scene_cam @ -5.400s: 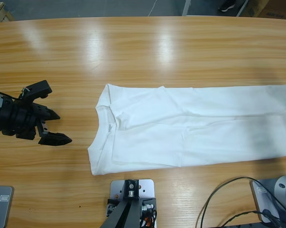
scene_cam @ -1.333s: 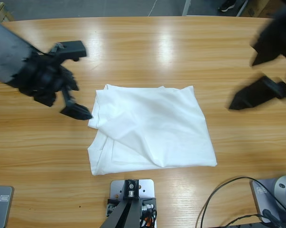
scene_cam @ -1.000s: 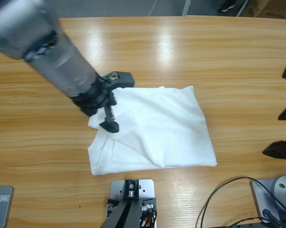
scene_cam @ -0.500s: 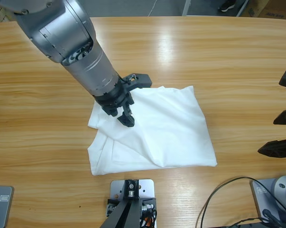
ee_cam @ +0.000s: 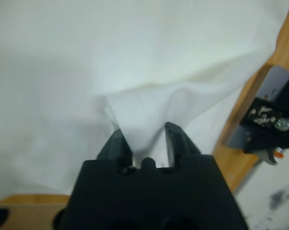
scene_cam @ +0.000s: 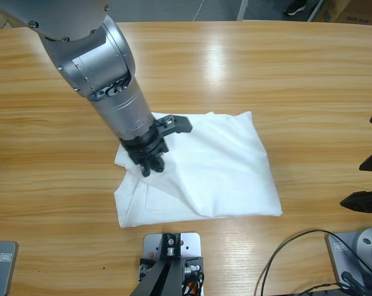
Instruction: Fold clothes
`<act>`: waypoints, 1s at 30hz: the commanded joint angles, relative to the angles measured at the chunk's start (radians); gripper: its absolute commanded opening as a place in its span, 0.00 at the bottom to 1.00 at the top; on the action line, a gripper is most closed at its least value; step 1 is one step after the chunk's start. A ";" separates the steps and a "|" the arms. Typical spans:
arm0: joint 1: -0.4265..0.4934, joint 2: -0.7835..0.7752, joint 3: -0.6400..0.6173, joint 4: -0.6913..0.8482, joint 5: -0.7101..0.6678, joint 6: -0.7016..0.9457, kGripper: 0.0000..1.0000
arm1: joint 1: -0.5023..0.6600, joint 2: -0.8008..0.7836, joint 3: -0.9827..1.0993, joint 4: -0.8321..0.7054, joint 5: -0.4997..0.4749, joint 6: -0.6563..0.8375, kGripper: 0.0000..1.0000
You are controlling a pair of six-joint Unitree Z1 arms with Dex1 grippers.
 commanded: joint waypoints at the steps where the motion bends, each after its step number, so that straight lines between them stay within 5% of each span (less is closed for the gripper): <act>1: -0.019 -0.036 0.030 0.187 -0.081 -0.089 0.00 | -0.016 -0.003 0.050 -0.045 0.014 0.020 0.86; 9: -0.028 -0.005 0.103 0.275 -0.137 -0.115 0.03 | -0.018 0.027 0.044 -0.046 0.018 0.020 0.86; 12: -0.028 0.022 0.113 0.274 -0.137 -0.135 0.40 | -0.018 0.036 0.042 -0.045 0.021 0.020 0.86; 14: -0.028 0.041 0.099 0.267 -0.134 -0.146 0.82 | -0.018 0.038 0.042 -0.045 0.021 0.020 0.86; 16: -0.028 0.047 0.079 0.266 -0.120 -0.160 0.94 | -0.018 0.038 0.042 -0.045 0.021 0.020 0.86; 22: -0.028 -0.025 0.077 0.316 -0.053 -0.249 0.95 | -0.021 0.039 0.042 -0.045 0.023 0.020 0.86; 26: -0.029 -0.149 -0.046 0.405 -0.025 -0.325 0.94 | -0.033 0.040 0.040 -0.047 0.026 0.020 0.86; 30: -0.062 -0.113 -0.116 0.338 0.025 -0.304 0.94 | -0.035 0.057 0.042 -0.075 0.018 0.033 0.86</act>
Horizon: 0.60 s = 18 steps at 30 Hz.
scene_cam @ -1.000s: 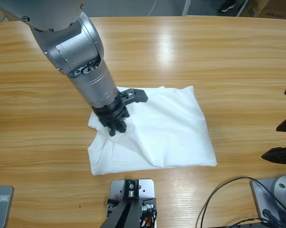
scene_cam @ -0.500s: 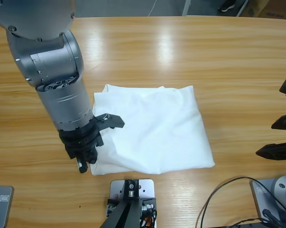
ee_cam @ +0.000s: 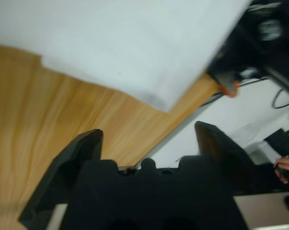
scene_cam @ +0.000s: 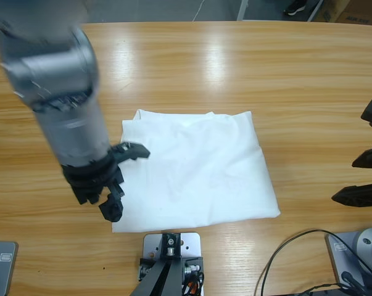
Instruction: Fold clothes
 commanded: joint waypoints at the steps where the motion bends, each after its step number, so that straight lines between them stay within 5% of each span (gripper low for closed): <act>1: -0.047 -0.006 -0.115 -0.068 0.079 -0.020 0.94 | -0.025 0.057 0.025 -0.044 0.004 0.029 0.86; 9: 0.036 0.205 -0.169 -0.230 0.260 -0.125 0.94 | -0.025 0.093 0.029 -0.122 -0.039 0.028 0.86; 18: 0.103 0.362 -0.368 -0.225 0.271 -0.085 0.94 | -0.025 0.078 0.040 -0.123 -0.036 0.026 0.87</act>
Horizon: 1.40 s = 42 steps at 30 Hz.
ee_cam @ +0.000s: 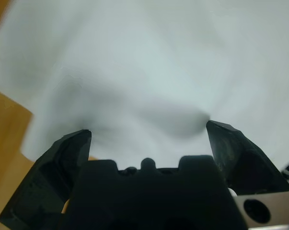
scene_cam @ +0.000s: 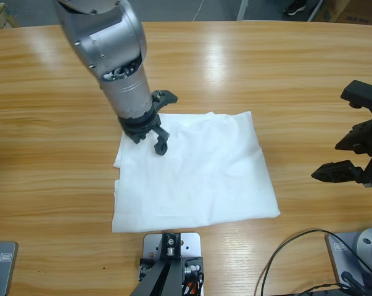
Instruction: Fold clothes
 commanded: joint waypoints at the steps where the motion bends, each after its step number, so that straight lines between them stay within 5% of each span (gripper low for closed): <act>1: 0.056 0.201 -0.183 0.006 0.018 0.028 0.94 | -0.008 0.019 0.035 -0.009 -0.013 0.008 0.87; 7: 0.089 0.245 -0.279 0.045 0.037 0.029 0.94 | -0.009 0.010 0.036 -0.006 -0.022 0.007 0.87; 10: 0.095 0.133 -0.303 0.095 0.066 0.030 0.94 | -0.045 -0.023 0.012 0.030 -0.010 0.038 0.94; 12: 0.094 0.039 -0.293 0.136 0.075 0.031 0.94 | -0.150 -0.051 0.025 0.026 0.091 0.078 0.96; 15: 0.085 -0.097 -0.188 0.154 0.072 0.034 0.94 | -0.351 0.021 0.181 -0.165 0.357 0.156 1.00; 17: 0.076 -0.163 -0.085 0.142 0.061 0.031 0.94 | -0.367 0.088 0.284 -0.333 0.418 0.217 1.00; 24: 0.031 -0.258 0.171 -0.040 -0.009 0.010 0.94 | -0.400 0.294 0.524 -0.775 0.502 0.332 0.89; 34: -0.032 -0.223 0.339 -0.228 -0.039 -0.060 0.94 | -0.429 0.440 0.579 -0.965 0.558 0.357 0.84; 42: -0.032 -0.247 0.409 -0.273 -0.037 -0.060 0.94 | -0.429 0.574 0.617 -1.149 0.645 0.357 0.68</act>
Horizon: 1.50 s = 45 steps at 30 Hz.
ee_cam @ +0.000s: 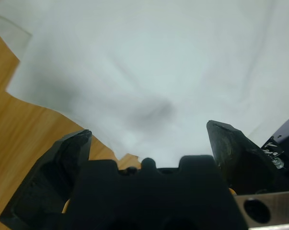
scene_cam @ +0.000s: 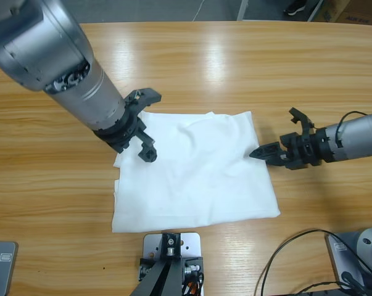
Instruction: Fold clothes
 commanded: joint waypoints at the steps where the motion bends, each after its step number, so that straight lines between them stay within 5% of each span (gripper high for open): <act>1: -0.008 0.002 0.070 -0.045 -0.014 -0.009 0.94 | -0.016 0.174 0.058 -0.124 0.072 0.009 0.67; 7: -0.009 0.009 0.092 -0.076 -0.015 0.001 0.94 | -0.006 0.242 0.062 -0.172 0.112 -0.004 0.44; 9: -0.015 0.007 0.111 -0.097 -0.014 0.009 0.94 | 0.004 0.267 0.064 -0.179 0.111 -0.024 0.24; 12: -0.019 -0.002 0.128 -0.107 -0.014 0.009 0.94 | 0.012 0.299 0.064 -0.191 0.111 -0.049 0.23; 17: -0.019 -0.017 0.140 -0.107 -0.006 0.009 0.94 | 0.024 0.294 0.067 -0.209 0.111 -0.063 0.01; 22: -0.019 -0.020 0.156 -0.107 -0.005 0.009 0.95 | 0.018 0.137 0.041 -0.042 0.048 -0.088 0.00; 30: -0.020 -0.043 0.176 -0.107 0.001 0.009 0.95 | -0.050 -0.025 -0.225 0.501 -0.140 -0.248 0.00; 45: -0.020 -0.103 0.211 -0.139 0.027 0.028 0.97 | -0.174 -0.105 -0.410 0.782 -0.614 -0.401 0.00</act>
